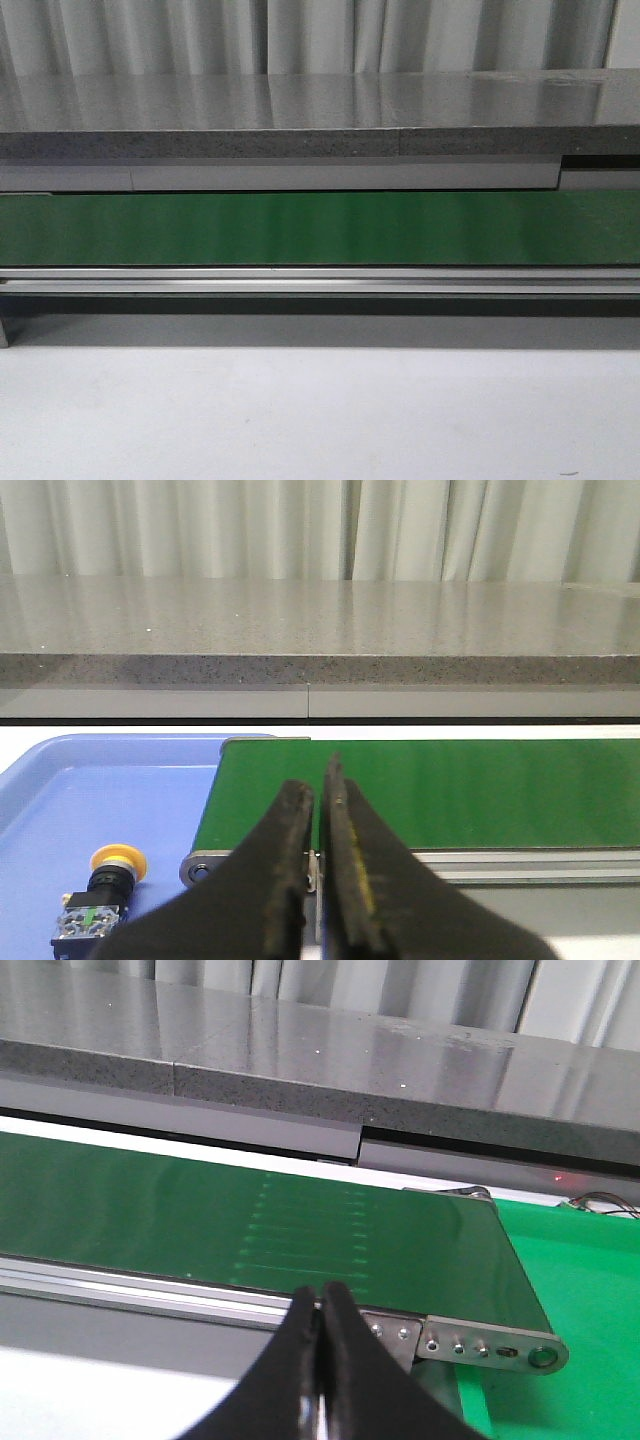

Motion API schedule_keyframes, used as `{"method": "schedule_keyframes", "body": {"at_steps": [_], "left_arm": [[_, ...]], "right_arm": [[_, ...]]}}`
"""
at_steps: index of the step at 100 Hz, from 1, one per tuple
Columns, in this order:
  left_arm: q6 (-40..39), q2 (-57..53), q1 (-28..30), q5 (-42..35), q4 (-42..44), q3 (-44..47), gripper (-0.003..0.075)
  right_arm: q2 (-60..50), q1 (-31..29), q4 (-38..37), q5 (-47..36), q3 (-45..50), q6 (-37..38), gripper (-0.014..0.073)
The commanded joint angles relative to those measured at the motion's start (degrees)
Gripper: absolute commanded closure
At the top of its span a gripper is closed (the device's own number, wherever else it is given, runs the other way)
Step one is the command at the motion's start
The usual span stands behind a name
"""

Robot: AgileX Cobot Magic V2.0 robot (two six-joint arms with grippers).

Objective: Move button from left to right

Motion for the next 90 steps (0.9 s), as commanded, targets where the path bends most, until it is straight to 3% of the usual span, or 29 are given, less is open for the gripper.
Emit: {"method": "schedule_keyframes", "body": {"at_steps": [1, 41, 60, 74, 90], "left_arm": [[-0.64, -2.05, 0.05, -4.63, -0.09, 2.35, 0.0715], [-0.64, -2.05, 0.05, -7.15, -0.09, 2.21, 0.0715], [-0.64, -2.05, 0.05, -5.60, -0.09, -2.24, 0.0715], [-0.64, 0.00, 0.05, -0.22, -0.09, -8.67, 0.0715], [-0.64, 6.63, 0.05, 14.23, 0.13, -19.45, 0.0715]], "right_arm": [[-1.01, -0.14, -0.62, -4.76, 0.01, 0.00, 0.0662], [-1.01, -0.14, -0.62, -4.76, 0.01, 0.00, 0.0662], [-1.01, -0.14, -0.62, -4.76, 0.01, 0.00, 0.0662], [-1.01, -0.14, -0.62, -4.76, 0.01, 0.00, 0.0662], [-1.01, -0.14, -0.62, -4.76, 0.01, 0.00, 0.0662]]}}
